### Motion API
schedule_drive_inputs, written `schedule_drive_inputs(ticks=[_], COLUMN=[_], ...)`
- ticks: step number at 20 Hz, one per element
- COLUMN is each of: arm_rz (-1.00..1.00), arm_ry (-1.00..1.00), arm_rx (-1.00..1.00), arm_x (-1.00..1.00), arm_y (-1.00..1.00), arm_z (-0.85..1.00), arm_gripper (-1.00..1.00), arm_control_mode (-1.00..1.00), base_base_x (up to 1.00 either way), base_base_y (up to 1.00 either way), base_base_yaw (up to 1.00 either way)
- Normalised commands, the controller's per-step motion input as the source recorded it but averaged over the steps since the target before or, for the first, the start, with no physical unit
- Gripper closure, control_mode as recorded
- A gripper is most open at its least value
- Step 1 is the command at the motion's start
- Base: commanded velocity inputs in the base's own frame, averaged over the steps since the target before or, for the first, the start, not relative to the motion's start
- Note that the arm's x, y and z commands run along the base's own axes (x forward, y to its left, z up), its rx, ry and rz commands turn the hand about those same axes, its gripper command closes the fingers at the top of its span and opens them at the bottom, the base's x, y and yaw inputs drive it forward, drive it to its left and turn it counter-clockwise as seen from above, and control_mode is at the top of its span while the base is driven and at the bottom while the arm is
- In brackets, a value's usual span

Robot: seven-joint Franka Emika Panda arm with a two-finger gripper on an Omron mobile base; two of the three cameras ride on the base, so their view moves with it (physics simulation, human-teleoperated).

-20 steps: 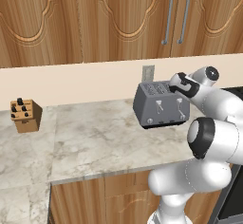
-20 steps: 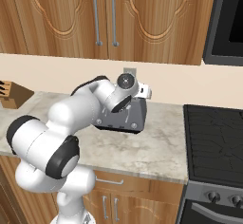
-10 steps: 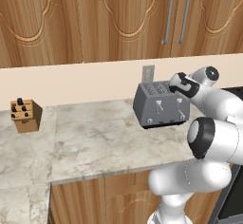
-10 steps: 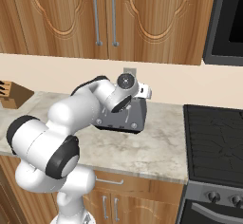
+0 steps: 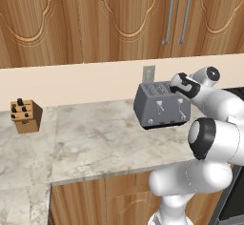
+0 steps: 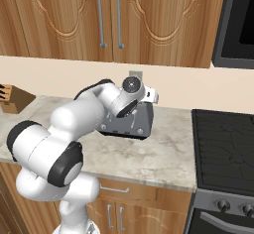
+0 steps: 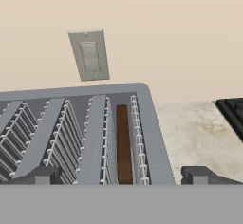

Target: Start the toaster. Once the lever pops up, take the bread to the plate on the dining counter.

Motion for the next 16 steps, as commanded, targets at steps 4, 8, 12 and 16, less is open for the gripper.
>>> schedule_drive_inputs(ticks=[4, 8, 12, 16], arm_rz=[0.00, 0.00, 0.00, 0.00], arm_ry=[0.00, 0.00, 0.00, 0.00], arm_rx=[0.00, 0.00, 0.00, 0.00], arm_x=[0.00, 0.00, 0.00, 0.00], arm_y=[0.00, 0.00, 0.00, 0.00], arm_z=[0.00, 0.00, 0.00, 0.00], arm_gripper=[-1.00, -1.00, -1.00, -1.00], arm_control_mode=[-1.00, -1.00, -1.00, -1.00], base_base_x=[0.00, 0.00, 0.00, 0.00], base_base_y=[0.00, 0.00, 0.00, 0.00], base_base_yaw=[0.00, 0.00, 0.00, 0.00])
